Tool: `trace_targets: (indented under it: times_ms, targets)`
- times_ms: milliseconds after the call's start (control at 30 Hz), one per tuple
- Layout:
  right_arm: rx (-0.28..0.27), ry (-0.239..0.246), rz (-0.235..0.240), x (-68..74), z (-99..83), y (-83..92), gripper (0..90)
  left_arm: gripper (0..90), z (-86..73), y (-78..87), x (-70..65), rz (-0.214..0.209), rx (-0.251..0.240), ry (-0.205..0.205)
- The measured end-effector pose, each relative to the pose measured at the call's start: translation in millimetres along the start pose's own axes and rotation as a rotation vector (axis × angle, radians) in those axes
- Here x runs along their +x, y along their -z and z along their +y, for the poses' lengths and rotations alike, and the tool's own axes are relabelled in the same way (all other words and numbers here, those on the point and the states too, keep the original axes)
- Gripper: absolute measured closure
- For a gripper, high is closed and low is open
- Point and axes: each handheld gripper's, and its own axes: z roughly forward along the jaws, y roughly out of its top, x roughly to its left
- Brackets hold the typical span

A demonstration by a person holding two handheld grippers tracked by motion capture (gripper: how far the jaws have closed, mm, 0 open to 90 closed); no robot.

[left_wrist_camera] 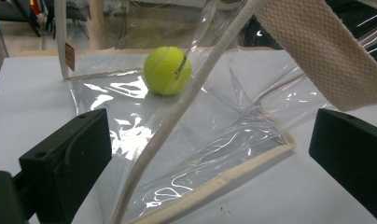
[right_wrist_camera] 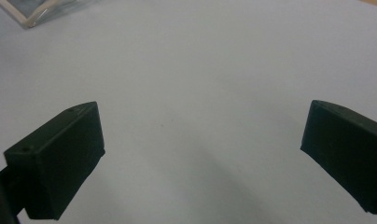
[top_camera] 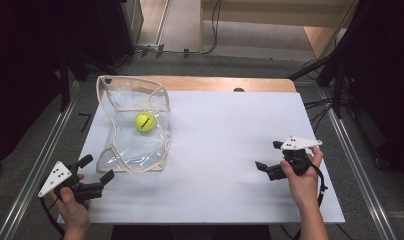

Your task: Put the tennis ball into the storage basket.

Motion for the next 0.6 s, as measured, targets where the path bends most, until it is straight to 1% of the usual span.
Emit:
trace_targets:
  times_ms: [133,267,400,467,600]
  targets:
    - [-0.009,-0.024,-0.013,-3.3,-8.5,5.4,0.0,0.0,0.0,-0.4,-0.2,0.001,0.000,0.001]
    - [-0.022,-0.037,-0.037,-6.7,-17.3,10.2,0.0,0.0,0.0,-0.5,-0.5,0.001,0.001,0.000]
    - [-0.046,-0.062,-0.060,-10.2,-26.7,16.4,0.0,0.0,0.0,-0.5,-0.7,0.001,0.002,-0.001]
    - [-0.058,-0.079,-0.063,-12.5,-32.3,19.7,0.0,0.0,0.0,-0.6,-0.8,0.001,0.002,-0.002]
    - [-0.074,-0.094,-0.078,-15.0,-40.4,25.3,0.0,0.0,0.0,-0.7,-1.0,0.002,0.004,-0.001]
